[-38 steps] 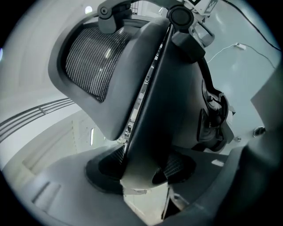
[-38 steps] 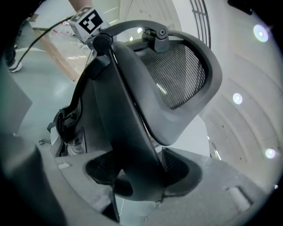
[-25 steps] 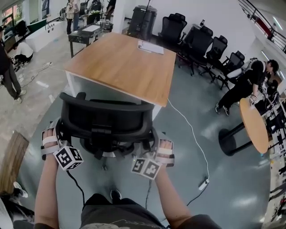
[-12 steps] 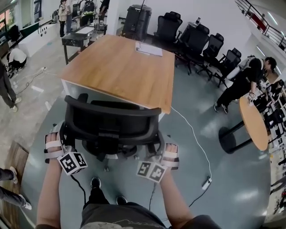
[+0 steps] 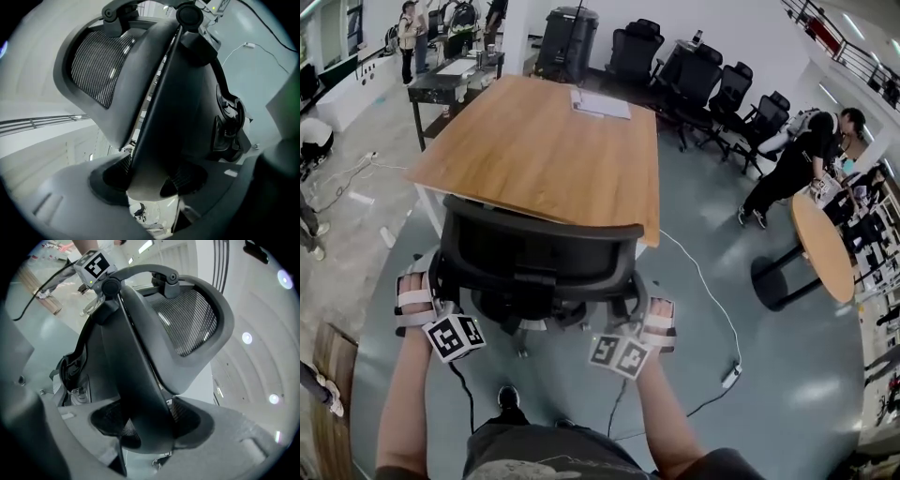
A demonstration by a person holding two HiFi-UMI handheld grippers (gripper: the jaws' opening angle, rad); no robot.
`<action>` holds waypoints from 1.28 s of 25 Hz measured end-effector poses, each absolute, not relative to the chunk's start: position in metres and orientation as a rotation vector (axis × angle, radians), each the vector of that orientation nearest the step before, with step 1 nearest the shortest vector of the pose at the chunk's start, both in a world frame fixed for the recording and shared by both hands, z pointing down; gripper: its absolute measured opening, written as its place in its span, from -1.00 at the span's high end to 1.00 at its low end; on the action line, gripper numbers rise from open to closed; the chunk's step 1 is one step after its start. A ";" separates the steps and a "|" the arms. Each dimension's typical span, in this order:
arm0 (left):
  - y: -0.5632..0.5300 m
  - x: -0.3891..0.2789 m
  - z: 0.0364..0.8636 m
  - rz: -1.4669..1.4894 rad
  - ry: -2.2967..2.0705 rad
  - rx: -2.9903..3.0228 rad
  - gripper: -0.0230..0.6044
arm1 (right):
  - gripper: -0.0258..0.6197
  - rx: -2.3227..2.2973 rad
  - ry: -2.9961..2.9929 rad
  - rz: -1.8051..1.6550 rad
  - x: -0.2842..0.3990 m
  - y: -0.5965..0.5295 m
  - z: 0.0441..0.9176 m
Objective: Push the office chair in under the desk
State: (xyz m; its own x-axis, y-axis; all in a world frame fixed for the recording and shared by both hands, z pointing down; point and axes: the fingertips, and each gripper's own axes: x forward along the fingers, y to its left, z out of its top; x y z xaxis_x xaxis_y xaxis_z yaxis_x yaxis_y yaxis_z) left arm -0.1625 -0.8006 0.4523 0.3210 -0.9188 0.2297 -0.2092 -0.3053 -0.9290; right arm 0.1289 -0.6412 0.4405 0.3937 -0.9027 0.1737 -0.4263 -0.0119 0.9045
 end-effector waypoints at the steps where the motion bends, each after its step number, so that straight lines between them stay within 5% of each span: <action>1: -0.807 -0.162 0.453 -1.034 1.009 -1.727 0.10 | 0.14 1.624 -1.194 -0.576 0.129 -0.645 0.441; 32: -0.956 -0.117 0.440 -0.928 0.862 -1.769 0.10 | 0.14 1.696 -1.053 -0.529 0.142 -0.748 0.429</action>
State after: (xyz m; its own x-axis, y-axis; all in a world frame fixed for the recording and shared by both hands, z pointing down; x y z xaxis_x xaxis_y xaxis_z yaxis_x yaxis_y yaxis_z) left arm -0.1172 -0.9559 0.4401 0.4685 -0.8561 0.2180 -0.1541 -0.3222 -0.9341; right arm 0.1421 -0.7485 0.4289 0.5201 -0.8427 0.1389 -0.3916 -0.0908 0.9156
